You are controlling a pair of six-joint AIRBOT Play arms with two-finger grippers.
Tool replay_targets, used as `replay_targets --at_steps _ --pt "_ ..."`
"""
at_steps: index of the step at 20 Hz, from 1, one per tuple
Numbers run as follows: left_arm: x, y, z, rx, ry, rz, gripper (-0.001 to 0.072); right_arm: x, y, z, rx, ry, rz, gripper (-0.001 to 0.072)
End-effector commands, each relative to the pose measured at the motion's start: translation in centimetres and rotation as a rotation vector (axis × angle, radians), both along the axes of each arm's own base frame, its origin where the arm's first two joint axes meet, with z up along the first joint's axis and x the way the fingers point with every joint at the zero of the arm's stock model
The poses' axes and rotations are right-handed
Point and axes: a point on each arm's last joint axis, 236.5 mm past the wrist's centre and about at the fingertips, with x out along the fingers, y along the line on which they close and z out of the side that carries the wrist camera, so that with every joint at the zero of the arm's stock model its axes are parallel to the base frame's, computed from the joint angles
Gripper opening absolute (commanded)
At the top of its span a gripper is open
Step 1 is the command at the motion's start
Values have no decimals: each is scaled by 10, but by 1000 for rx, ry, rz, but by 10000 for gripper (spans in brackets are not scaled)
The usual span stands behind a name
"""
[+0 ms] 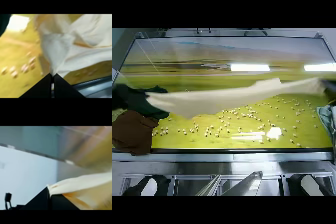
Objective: Fold the shirts.
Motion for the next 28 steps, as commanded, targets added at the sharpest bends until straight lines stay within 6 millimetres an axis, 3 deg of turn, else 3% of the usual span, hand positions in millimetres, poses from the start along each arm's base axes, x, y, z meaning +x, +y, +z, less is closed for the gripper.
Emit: replay_targets --at_steps 1,3,4,6,7,9,12,15,19,21,23,26,28 --pt "-82 -31 240 -545 -863 -231 31 -86 17 196 102 -657 -26 21" --pt "-150 1 313 -832 -1183 -351 18 -127 41 261 -20 -846 -67 21" --pt "-167 21 330 -916 -1280 -398 11 -139 54 283 -95 -906 -81 21" --pt "-147 28 336 -858 -1254 -402 11 -151 77 311 -245 -980 -90 21" --pt "-124 22 329 -766 -1186 -385 11 -144 83 313 -334 -960 -109 21" --pt "-85 10 314 -650 -1036 -368 13 -110 74 294 -470 -813 -182 21" --pt "-31 -2 276 -541 -820 -352 15 -55 39 224 -607 -510 -238 21" --pt "34 -23 204 -458 -576 -361 22 -5 16 142 -592 -286 -190 20" --pt "135 -47 71 -369 -265 -279 22 68 2 -7 -516 8 -124 20" --pt "185 -47 -5 -303 -157 -210 22 102 -3 -94 -492 160 -112 20" --pt "226 -44 -74 -241 -72 -173 20 129 1 -160 -453 253 -81 20" --pt "268 -44 -129 -264 -20 -175 11 168 0 -216 -242 285 -107 20" --pt "287 -46 -151 -265 -15 -176 11 186 -3 -232 -138 269 -105 20"
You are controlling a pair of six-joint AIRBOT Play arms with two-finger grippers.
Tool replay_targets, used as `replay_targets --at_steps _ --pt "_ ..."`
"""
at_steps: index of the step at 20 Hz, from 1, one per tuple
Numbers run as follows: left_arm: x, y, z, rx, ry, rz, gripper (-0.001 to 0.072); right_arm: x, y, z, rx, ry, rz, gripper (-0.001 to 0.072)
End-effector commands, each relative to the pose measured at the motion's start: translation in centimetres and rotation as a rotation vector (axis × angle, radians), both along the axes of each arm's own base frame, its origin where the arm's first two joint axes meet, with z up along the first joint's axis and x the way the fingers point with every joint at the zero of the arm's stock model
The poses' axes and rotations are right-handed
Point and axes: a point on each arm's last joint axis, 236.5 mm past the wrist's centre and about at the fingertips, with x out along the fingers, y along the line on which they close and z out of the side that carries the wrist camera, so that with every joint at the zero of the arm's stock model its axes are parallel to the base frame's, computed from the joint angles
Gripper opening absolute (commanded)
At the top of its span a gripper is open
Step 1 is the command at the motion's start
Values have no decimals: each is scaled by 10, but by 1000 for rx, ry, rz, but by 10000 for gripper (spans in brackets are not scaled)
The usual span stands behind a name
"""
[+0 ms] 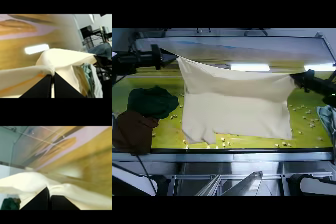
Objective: Fold the shirts.
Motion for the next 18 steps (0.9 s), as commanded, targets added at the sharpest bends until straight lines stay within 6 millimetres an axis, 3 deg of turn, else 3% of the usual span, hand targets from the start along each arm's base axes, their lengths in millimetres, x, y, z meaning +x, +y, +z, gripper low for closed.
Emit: replay_targets --at_steps 1,4,8,11,14,15,16,17,18 --pt "36 -1 -63 38 48 11 11 32 -3 -50 151 -3 -28 20" --pt "41 10 -93 108 110 8 10 38 -11 -64 150 9 -17 20" --pt "21 27 -153 259 241 3 10 24 -24 -98 69 85 3 21" --pt "5 39 -182 321 334 8 10 16 -29 -118 12 128 22 21" --pt "-7 41 -187 332 370 -23 11 15 -33 -122 -6 137 16 30" --pt "-11 38 -184 328 378 -45 16 14 -36 -120 -3 132 15 129" --pt "-17 36 -178 323 386 -81 133 13 -41 -115 9 129 9 273" --pt "-22 37 -169 313 401 -103 295 8 -48 -106 38 138 3 287" --pt "-27 40 -159 302 422 -119 295 0 -57 -98 53 152 4 288"
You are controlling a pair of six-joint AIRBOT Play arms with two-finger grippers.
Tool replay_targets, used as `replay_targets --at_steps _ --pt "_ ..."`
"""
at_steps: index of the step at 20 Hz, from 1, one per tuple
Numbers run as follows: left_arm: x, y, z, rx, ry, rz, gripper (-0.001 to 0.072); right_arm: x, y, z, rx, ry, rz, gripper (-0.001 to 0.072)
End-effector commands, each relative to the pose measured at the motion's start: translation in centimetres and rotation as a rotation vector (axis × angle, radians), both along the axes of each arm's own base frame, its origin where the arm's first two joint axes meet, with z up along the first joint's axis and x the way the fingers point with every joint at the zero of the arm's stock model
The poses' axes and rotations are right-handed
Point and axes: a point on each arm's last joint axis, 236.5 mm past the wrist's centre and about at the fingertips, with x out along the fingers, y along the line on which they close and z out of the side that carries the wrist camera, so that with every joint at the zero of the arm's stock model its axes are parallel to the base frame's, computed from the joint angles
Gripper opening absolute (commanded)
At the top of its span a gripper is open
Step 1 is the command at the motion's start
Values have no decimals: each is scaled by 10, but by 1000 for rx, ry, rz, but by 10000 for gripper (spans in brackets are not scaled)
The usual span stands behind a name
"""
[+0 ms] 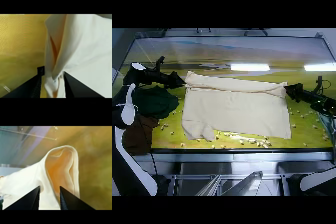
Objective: Fold the shirts.
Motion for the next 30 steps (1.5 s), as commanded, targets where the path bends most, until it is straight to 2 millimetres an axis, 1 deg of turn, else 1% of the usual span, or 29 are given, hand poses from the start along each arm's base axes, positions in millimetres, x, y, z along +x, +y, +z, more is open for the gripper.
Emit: replay_targets --at_steps 1,2,3,4,5,6,7,8,9,10,12,13,14,15,17,19,22,23,24,26,27,28,30 --pt "-24 6 23 -26 93 -62 295 -24 -25 18 28 54 8 287" --pt "-31 10 34 -37 121 -73 295 -39 -35 22 12 90 22 287" --pt "-39 15 40 -47 151 -78 295 -60 -42 25 -15 138 58 287" --pt "-51 19 43 -57 184 -84 294 -83 -46 22 -52 202 106 287" --pt "-66 21 43 -68 225 -89 294 -111 -46 15 -94 289 167 287" --pt "-85 21 39 -82 281 -90 294 -140 -42 3 -135 383 223 287" --pt "-108 21 30 -77 347 -89 294 -164 -35 -8 -154 453 256 287" --pt "-133 21 18 -55 409 -89 294 -183 -25 -16 -148 494 275 287" --pt "-159 21 7 -30 472 -83 294 -200 -12 -23 -122 521 279 287" --pt "-181 18 -1 -21 515 -76 294 -214 0 -30 -100 549 276 287" --pt "-218 8 -7 -19 573 -69 294 -235 16 -42 -67 595 274 295" --pt "-234 6 -11 -5 592 -60 294 -243 22 -47 -50 614 276 298" --pt "-246 4 -14 6 601 -49 294 -249 28 -51 -34 630 278 305" --pt "-253 2 -18 19 597 -33 295 -255 34 -55 -28 645 284 305" --pt "-260 -6 -26 41 584 -16 295 -262 46 -62 -33 663 307 305" --pt "-267 -19 -34 63 584 -41 295 -263 59 -68 -67 670 345 305" --pt "-280 -44 -43 85 612 -128 295 -255 78 -69 -95 649 385 290" --pt "-283 -51 -46 94 615 -153 294 -253 81 -67 -94 642 393 177" --pt "-282 -56 -47 100 609 -177 285 -253 82 -65 -92 638 402 50" --pt "-271 -59 -40 106 559 -206 8 -250 80 -57 -95 620 401 20" --pt "-264 -58 -34 113 532 -209 14 -248 77 -52 -100 607 391 20" --pt "-260 -50 -25 128 511 -214 14 -248 70 -48 -105 613 368 20" --pt "-262 -26 -6 176 499 -225 14 -254 45 -45 -136 660 297 20"
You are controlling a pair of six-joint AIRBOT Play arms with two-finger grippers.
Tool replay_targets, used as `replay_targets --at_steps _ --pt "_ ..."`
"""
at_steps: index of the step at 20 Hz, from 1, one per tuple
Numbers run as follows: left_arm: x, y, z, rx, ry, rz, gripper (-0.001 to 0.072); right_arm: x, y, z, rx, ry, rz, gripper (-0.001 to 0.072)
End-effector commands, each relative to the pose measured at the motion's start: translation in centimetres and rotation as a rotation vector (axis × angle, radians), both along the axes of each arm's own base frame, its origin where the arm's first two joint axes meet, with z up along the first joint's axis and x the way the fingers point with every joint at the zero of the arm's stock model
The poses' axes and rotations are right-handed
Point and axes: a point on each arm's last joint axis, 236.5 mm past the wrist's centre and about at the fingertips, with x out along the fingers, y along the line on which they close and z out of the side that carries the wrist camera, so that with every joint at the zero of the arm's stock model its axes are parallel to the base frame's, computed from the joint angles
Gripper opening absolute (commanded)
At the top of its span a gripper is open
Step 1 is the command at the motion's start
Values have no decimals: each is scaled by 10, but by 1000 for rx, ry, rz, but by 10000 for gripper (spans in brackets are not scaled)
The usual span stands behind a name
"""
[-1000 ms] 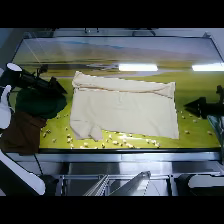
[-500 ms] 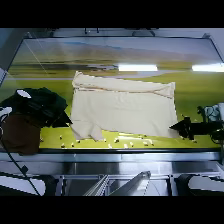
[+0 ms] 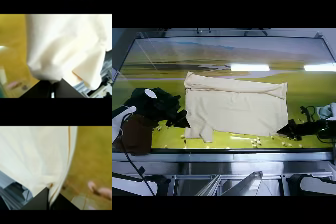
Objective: Fold the shirts.
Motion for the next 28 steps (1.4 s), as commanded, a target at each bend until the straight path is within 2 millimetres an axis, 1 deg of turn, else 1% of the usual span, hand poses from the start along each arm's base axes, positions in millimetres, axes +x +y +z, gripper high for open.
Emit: replay_targets --at_steps 1,3,4,5,6,7,8,9,10,11,12,13,15,16,17,18,19,20,22,23,25,26,27,28 --pt "-4 28 30 38 -27 -31 15 -6 -40 4 -102 44 -100 21" --pt "-10 45 50 31 -49 23 22 -14 -64 10 -125 76 -191 20" --pt "-14 51 59 25 -62 35 22 -14 -71 17 -115 66 -225 20" --pt "-17 53 67 16 -81 36 22 -16 -74 24 -106 61 -238 20" --pt "-16 53 74 12 -114 52 22 -18 -73 29 -97 54 -237 20" --pt "-13 49 80 -5 -153 61 22 -16 -71 36 -89 36 -241 20" --pt "-7 42 89 -36 -199 70 22 -4 -67 47 -60 -24 -255 20" --pt "2 34 99 -72 -246 75 23 14 -62 63 -17 -114 -276 21" --pt "14 24 113 -111 -301 76 22 33 -58 80 26 -194 -308 21" --pt "31 19 127 -131 -367 79 22 53 -55 98 68 -279 -328 21" --pt "55 16 141 -130 -448 90 22 70 -53 114 92 -350 -342 21" --pt "77 17 153 -112 -522 96 22 87 -53 125 92 -399 -360 21" --pt "123 16 172 -90 -638 93 24 121 -56 137 45 -475 -389 21" --pt "141 14 175 -89 -666 83 24 139 -57 138 8 -503 -392 21" --pt "159 10 173 -92 -680 66 24 154 -56 137 -23 -525 -383 21" --pt "174 6 167 -96 -679 51 23 169 -54 134 -48 -542 -364 21" --pt "187 2 153 -94 -661 33 23 182 -48 125 -59 -536 -350 21" --pt "194 -1 137 -91 -631 12 22 193 -44 113 -65 -520 -339 21" --pt "201 -5 100 -90 -542 -20 21 205 -34 83 -65 -477 -311 22" --pt "201 -7 83 -98 -500 -39 20 207 -30 67 -56 -443 -303 22" --pt "198 -7 53 -105 -425 -78 12 203 -27 40 -47 -395 -283 21" --pt "199 -7 44 -110 -405 -83 13 199 -27 32 -49 -383 -263 22" --pt "200 -7 37 -115 -383 -85 15 195 -28 29 -59 -387 -233 36" --pt "201 -5 33 -119 -359 -83 80 192 -29 32 -57 -402 -207 137"
